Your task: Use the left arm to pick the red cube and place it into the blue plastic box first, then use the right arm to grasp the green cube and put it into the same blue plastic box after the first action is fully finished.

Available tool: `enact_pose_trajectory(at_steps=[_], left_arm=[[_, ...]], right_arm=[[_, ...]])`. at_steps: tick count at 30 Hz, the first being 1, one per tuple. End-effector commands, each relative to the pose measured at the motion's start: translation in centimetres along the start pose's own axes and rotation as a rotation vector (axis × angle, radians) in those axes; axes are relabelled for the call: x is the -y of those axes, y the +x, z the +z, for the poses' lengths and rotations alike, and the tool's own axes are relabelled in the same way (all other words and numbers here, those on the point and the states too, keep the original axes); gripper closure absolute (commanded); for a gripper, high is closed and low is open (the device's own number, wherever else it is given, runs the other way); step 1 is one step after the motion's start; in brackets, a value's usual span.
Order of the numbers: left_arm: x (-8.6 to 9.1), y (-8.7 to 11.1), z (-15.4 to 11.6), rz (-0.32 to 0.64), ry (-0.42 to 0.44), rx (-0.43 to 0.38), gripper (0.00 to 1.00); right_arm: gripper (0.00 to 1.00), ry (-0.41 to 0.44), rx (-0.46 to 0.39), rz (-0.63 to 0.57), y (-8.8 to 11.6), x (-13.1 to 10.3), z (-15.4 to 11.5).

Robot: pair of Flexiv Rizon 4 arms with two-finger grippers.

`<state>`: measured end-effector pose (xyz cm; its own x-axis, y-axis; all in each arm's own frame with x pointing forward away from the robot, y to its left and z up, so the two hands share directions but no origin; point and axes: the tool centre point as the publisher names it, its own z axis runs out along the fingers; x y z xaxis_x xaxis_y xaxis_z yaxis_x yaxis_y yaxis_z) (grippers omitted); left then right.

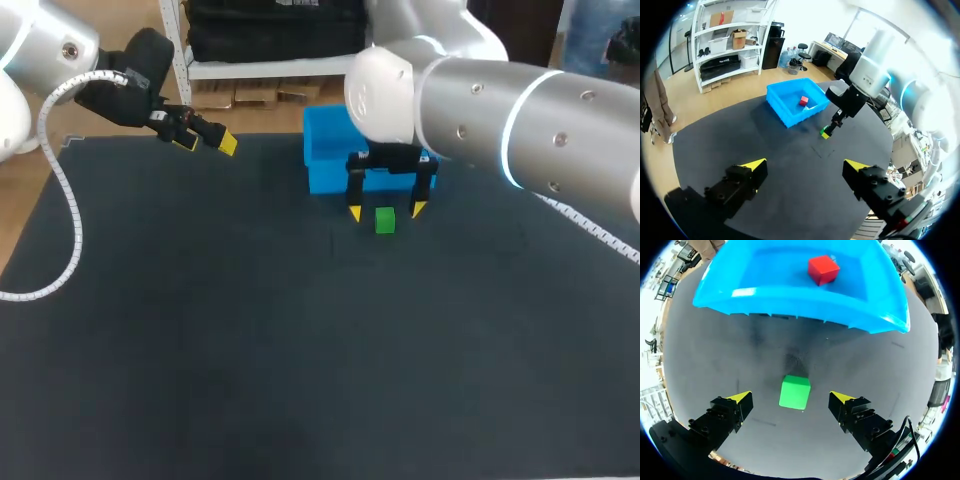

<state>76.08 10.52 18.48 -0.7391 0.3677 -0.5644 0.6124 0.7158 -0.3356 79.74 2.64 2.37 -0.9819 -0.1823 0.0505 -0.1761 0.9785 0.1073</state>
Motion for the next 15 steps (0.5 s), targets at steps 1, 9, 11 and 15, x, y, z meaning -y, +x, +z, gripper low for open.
enact_pose_trajectory(at_steps=[1, 9, 11, 15], left_arm=[[0.0, 0.2, 0.0, 0.003, 0.003, 0.005, 0.0], [0.0, 0.2, 0.0, 0.003, 0.003, 0.005, 0.0], [0.0, 0.2, 0.0, 0.003, 0.003, 0.005, 0.0], [0.0, 0.2, 0.0, 0.003, 0.003, 0.005, 0.0]], right_arm=[[0.0, -0.005, 0.012, -0.003, 0.5, 0.2, 0.5], [0.0, -0.006, 0.01, -0.009, 0.4, 0.3, 1.7], [0.0, -0.005, 0.011, -0.008, 0.3, 0.3, 2.0], [0.0, 0.032, 0.015, -0.01, 0.1, 0.2, 2.7]])
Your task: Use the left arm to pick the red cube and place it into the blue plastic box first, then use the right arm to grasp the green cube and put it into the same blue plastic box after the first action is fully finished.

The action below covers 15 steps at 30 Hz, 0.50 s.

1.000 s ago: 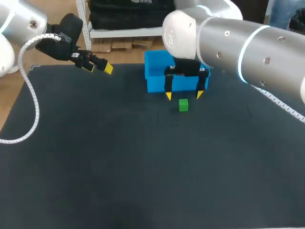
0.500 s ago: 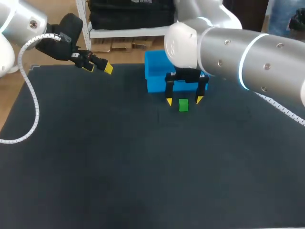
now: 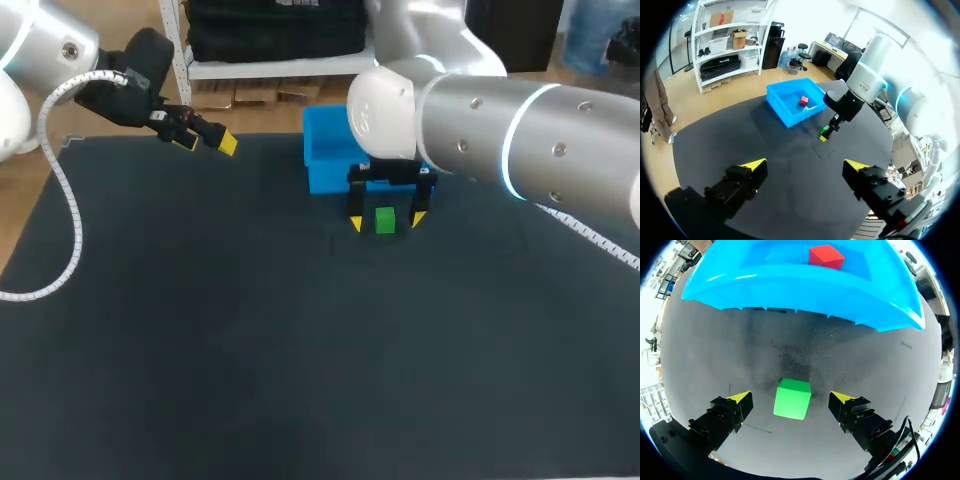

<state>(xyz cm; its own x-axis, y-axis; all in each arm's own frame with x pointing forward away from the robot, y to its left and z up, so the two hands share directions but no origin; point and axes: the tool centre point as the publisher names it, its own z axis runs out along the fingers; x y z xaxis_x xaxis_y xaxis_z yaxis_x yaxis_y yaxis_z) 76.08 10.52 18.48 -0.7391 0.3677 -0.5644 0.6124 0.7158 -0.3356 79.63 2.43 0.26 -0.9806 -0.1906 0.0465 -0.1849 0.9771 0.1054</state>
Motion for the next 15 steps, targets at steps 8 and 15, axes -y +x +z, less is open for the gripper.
enact_pose_trajectory(at_steps=[8, 15], left_arm=[[-0.05, 0.16, -0.04, 0.003, 0.003, 0.005, 0.0], [-0.05, 0.16, -0.04, 0.003, 0.003, 0.005, 0.0]], right_arm=[[0.0, 0.057, 0.016, 0.011, -0.36, -0.71, 1.31], [0.0, 0.073, 0.023, 0.036, -0.71, -0.77, 1.68]])
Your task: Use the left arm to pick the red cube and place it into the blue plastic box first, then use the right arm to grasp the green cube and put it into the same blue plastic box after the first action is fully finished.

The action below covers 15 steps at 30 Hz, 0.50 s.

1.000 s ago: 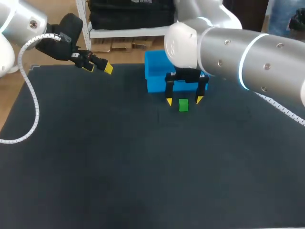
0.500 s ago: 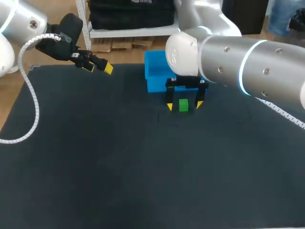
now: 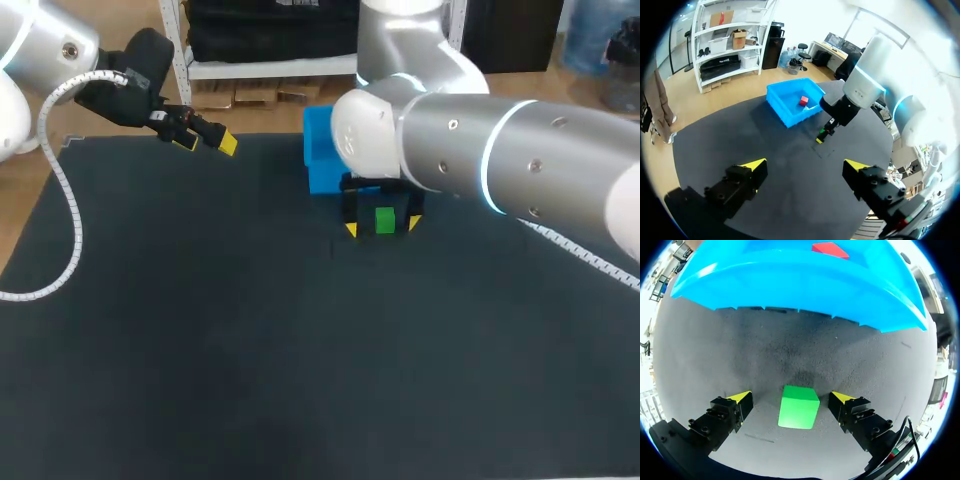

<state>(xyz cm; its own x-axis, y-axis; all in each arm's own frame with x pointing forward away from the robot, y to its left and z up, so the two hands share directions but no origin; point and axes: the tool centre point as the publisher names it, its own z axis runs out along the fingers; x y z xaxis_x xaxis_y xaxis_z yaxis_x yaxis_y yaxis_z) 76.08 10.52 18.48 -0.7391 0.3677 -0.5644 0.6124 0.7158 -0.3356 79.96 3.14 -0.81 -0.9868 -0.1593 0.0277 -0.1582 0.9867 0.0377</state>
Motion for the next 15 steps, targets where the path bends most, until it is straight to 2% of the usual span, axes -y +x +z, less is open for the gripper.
enact_pose_trajectory(at_steps=[1, 8, 9, 10, 11, 13, 15], left_arm=[[-0.05, 0.16, -0.04, 0.003, 0.003, 0.005, 0.0], [-0.05, 0.16, -0.04, 0.003, 0.003, 0.005, 0.0], [-0.05, 0.16, -0.04, 0.003, 0.003, 0.005, 0.0], [-0.05, 0.16, -0.04, 0.003, 0.003, 0.005, 0.0], [-0.05, 0.16, -0.04, 0.003, 0.003, 0.005, 0.0], [-0.05, 0.16, -0.04, 0.003, 0.003, 0.005, 0.0], [-0.05, 0.16, -0.04, 0.003, 0.003, 0.005, 0.0]], right_arm=[[0.0, 0.009, 0.001, 0.008, -0.21, -0.3, 0.63], [0.0, 0.018, -0.004, 0.022, -0.29, -0.32, 1.14], [0.11, 0.019, -0.005, 0.023, -0.28, -0.32, 1.15], [0.51, 0.019, -0.005, 0.025, -0.26, -0.33, 1.23], [0.64, 0.019, -0.006, 0.026, -0.25, -0.34, 1.3], [1.0, 0.02, -0.007, 0.028, -0.23, -0.33, 1.42], [1.0, 0.02, -0.008, 0.03, -0.18, -0.35, 1.48]])
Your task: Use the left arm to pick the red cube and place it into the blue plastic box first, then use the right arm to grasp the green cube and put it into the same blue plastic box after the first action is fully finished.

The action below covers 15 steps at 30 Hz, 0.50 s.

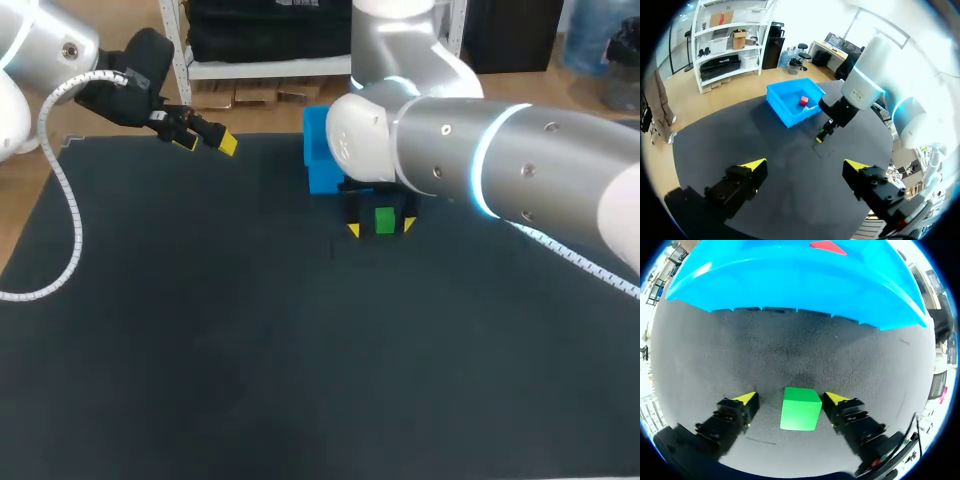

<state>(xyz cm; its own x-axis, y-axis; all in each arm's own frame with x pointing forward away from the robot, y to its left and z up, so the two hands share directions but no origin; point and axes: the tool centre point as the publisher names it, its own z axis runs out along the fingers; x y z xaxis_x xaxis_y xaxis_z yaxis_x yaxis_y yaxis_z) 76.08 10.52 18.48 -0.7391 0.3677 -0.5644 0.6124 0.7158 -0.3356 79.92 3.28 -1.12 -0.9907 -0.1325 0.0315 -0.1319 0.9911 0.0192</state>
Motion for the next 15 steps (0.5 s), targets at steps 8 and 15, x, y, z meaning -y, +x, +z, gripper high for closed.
enact_pose_trajectory(at_steps=[8, 15], left_arm=[[-0.05, 0.16, -0.04, 0.003, 0.003, 0.005, 0.0], [-0.05, 0.16, -0.04, 0.003, 0.003, 0.005, 0.0]], right_arm=[[1.0, 0.005, -0.007, 0.007, 0.03, -0.24, 1.18], [1.0, 0.012, -0.014, 0.014, 0.65, 0.12, 0.75]])
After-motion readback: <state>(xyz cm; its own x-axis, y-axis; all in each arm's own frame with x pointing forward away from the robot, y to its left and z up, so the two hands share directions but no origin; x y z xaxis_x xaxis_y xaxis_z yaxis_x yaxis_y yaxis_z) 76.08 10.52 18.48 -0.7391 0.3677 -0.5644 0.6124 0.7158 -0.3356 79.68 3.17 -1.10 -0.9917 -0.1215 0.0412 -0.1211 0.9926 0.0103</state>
